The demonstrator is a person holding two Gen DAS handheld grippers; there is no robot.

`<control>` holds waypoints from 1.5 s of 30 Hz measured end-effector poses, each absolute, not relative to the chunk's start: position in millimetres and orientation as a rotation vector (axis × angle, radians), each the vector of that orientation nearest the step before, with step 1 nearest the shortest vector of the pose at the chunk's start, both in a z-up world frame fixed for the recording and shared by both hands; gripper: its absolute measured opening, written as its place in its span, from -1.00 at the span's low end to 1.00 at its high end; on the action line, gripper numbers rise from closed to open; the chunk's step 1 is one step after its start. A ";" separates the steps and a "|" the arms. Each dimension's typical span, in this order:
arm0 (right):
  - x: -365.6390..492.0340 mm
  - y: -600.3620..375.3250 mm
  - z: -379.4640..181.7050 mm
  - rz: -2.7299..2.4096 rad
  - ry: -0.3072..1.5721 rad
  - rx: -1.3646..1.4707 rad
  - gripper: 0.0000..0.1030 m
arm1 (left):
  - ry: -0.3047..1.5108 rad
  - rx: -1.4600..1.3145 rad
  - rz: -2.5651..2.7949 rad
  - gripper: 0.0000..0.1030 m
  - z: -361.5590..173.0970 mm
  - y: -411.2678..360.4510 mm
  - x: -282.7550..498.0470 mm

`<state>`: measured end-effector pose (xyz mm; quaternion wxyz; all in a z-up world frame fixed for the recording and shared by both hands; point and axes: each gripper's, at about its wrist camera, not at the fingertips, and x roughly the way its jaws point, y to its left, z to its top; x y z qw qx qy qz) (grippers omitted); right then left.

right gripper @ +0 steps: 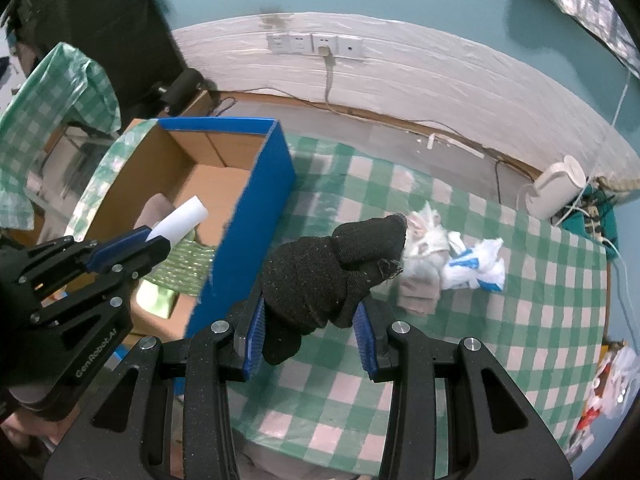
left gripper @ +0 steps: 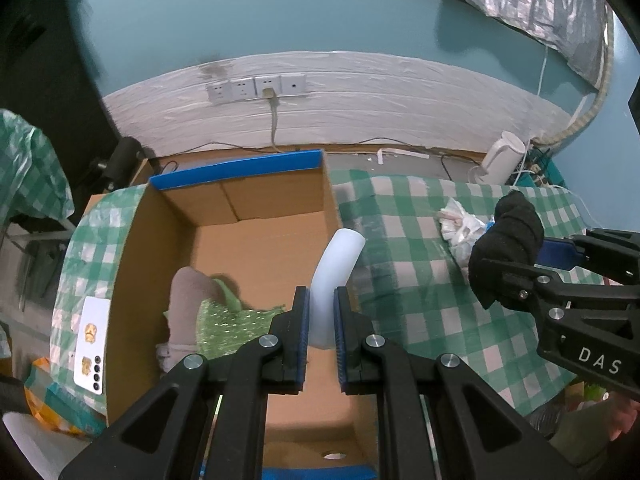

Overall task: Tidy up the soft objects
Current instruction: 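Carry the black glove with the right tool while the left tool carries the tube to the box, then open the right tool to drop the glove into the box while the left tool releases the tube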

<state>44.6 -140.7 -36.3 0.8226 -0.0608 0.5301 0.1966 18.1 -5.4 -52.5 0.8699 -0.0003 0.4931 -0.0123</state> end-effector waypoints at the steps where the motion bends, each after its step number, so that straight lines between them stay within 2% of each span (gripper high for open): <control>1: 44.6 -136.6 -36.0 0.423 1.128 -0.134 -0.26 | 1.030 -0.004 -0.017 -0.78 -52.4 -1.0 17.3; 28: 45.1 -35.5 -53.1 0.551 1.175 -0.234 -0.25 | 1.098 -0.109 0.099 -0.77 -87.9 88.1 7.1; 33: 45.8 -24.0 -60.2 0.562 1.197 -0.249 -0.22 | 1.117 -0.107 0.103 -0.71 -94.1 91.3 7.4; 43: 45.9 -14.2 -67.9 0.566 1.224 -0.254 0.03 | 1.147 -0.113 0.135 -0.62 -101.9 100.0 9.8; 45: 46.9 -15.6 -68.4 0.562 1.229 -0.246 0.05 | 1.152 -0.126 0.139 -0.46 -102.1 101.6 10.0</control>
